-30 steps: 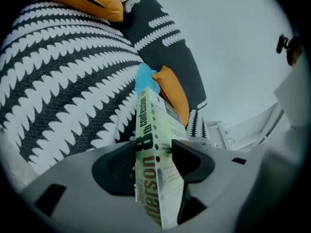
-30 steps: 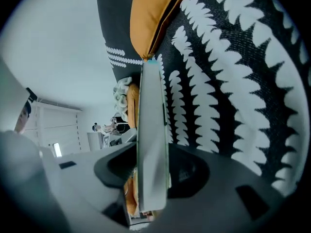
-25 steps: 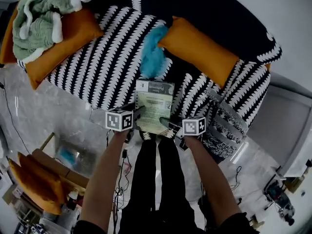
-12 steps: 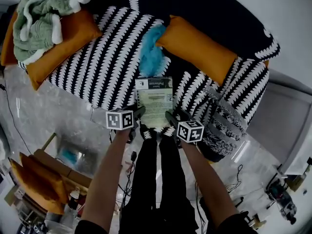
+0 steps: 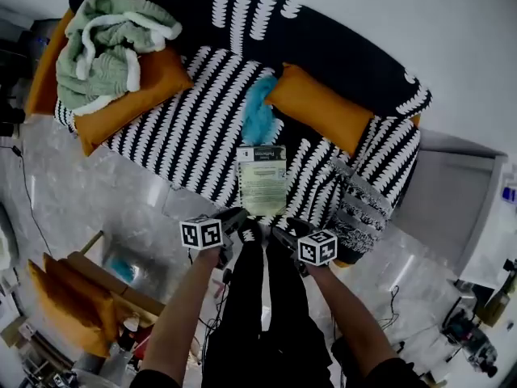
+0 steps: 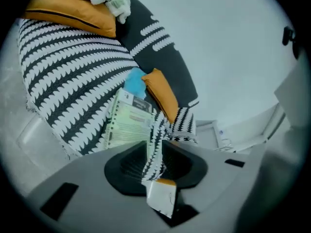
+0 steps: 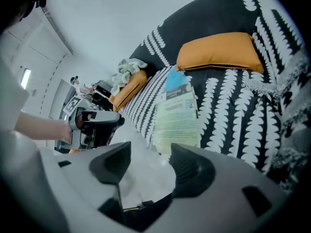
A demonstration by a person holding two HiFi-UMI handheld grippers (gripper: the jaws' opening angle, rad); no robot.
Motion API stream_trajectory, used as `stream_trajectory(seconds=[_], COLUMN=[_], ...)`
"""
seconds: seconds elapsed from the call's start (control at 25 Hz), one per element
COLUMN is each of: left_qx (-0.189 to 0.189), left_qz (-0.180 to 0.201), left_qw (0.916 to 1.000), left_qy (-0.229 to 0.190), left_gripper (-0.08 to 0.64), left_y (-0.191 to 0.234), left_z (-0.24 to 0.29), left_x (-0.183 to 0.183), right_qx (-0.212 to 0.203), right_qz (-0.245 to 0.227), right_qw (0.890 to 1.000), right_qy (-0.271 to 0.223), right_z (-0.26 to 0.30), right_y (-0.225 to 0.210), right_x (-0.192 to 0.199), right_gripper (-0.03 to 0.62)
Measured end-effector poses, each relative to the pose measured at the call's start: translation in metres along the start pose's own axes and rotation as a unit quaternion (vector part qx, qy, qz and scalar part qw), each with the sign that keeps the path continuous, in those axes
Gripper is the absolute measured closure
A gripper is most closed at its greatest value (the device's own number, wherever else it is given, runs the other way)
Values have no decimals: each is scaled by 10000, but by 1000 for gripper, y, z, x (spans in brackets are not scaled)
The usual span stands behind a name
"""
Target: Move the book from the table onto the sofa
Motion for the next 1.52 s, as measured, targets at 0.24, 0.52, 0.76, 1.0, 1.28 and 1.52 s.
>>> stream_trajectory(seconds=[0.24,0.52,0.76,1.0,1.28,1.52], left_qx=[511,1334,1717,1910,2013,1899], left_qz=[-236,-138,285,478,628,751], left_qw=[9983,9901,9834,9778,9741,9752], left_qy=[-178,-416,-513,-711,-813,-850], left_gripper=[528,549,549,549,549,549], left_y=[-58,-133,-179,-207,-224,-224], left_z=[-83,-147,-178,-209,-216,-219], left_x=[40,67,75,79,76,69], right_qx=[-694,-1166,-1251,-1205,-1207,-1272], right_qz=[304,178,63,-108,-355,-365], right_qw=[9964,9907,9851,9844,9798,9787], right_qy=[-392,-677,-1175,-1277,-1553,-1571], right_z=[-58,-122,-165,-190,-210,-205], right_y=[66,136,183,207,212,215], right_x=[-26,-50,-59,-51,-66,-65], right_gripper=[475,584,584,584,584,584])
Point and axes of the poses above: the fingertips, and each gripper's own axes: z forward along the fingers, y to its left, x out of its underside, the point moved 5 cm from there along -z, backward along the fingers, and after that the axes turned 7 degrees about -z, right-handed, at the moved point
